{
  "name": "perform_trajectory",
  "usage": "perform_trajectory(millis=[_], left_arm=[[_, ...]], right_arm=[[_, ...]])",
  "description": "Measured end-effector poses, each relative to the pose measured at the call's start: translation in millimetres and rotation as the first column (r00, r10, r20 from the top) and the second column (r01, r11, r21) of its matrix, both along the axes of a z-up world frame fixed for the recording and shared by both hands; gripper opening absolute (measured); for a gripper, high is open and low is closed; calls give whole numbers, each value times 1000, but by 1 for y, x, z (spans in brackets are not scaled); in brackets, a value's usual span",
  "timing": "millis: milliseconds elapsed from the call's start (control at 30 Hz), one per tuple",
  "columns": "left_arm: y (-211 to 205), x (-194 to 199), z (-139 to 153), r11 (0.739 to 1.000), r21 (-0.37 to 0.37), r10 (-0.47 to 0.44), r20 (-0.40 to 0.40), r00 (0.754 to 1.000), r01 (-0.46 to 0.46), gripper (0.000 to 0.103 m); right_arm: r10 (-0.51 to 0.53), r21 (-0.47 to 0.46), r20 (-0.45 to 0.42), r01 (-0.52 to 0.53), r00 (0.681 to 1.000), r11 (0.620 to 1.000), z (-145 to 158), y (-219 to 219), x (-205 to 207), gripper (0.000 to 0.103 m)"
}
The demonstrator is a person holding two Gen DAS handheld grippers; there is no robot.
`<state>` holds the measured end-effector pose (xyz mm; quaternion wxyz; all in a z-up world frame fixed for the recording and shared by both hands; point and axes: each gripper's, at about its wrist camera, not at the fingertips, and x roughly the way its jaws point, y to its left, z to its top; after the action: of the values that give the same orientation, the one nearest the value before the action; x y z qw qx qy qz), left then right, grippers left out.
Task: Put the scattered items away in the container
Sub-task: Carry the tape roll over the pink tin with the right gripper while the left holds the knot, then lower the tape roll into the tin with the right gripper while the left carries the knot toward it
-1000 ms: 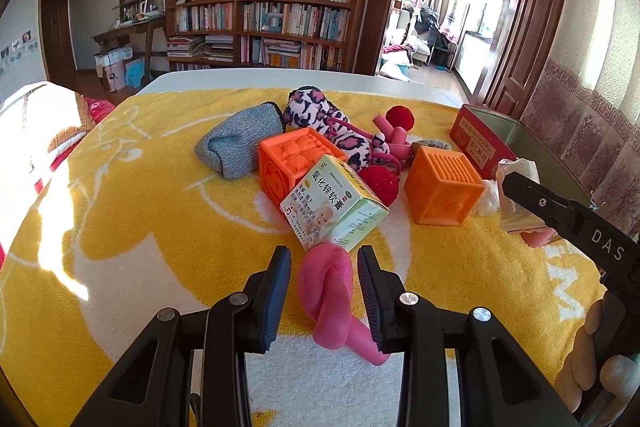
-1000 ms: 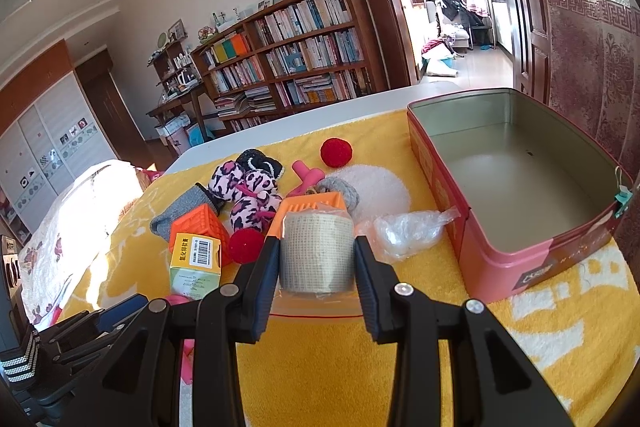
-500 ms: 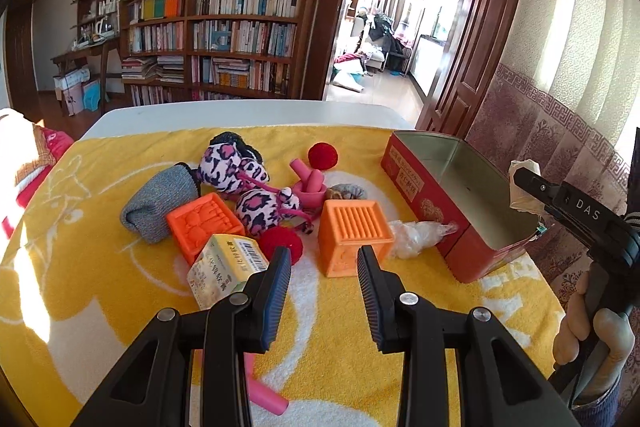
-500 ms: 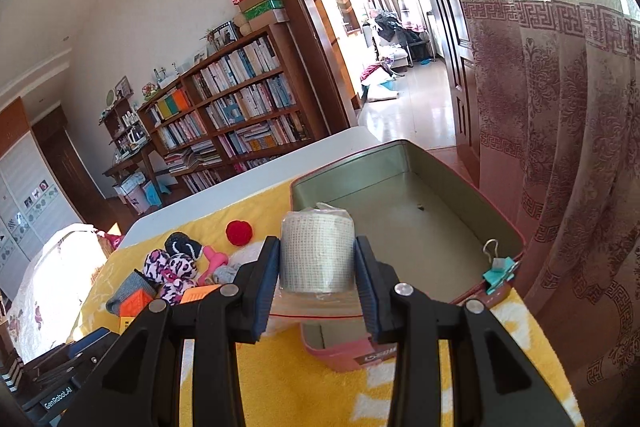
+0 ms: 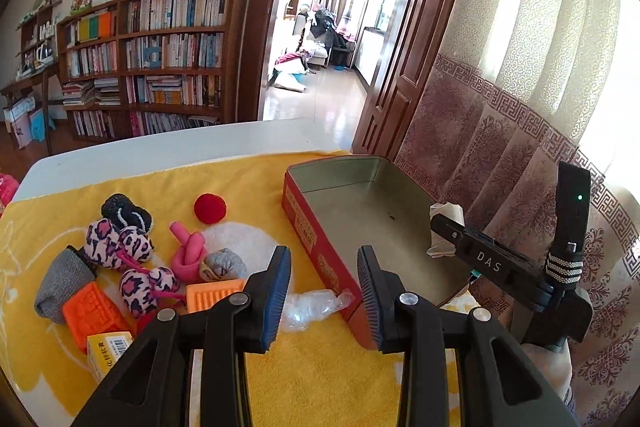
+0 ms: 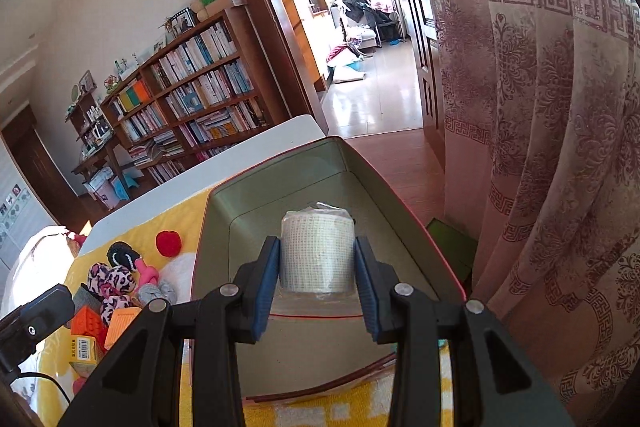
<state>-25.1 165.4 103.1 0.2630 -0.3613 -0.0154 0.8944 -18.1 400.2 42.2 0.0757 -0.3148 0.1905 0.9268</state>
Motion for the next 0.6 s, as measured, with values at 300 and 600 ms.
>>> perform_trajectory(millis=[300, 600], left_arm=[[16, -22, -6, 1000, 12, -28, 46, 999, 27, 37], [-83, 10, -17, 988, -36, 155, 72, 985, -153, 51]], right_arm=[[4, -7, -23, -4, 1000, 1000, 1, 3, 3, 41], [95, -40, -74, -99, 993, 994, 4, -11, 8, 41]])
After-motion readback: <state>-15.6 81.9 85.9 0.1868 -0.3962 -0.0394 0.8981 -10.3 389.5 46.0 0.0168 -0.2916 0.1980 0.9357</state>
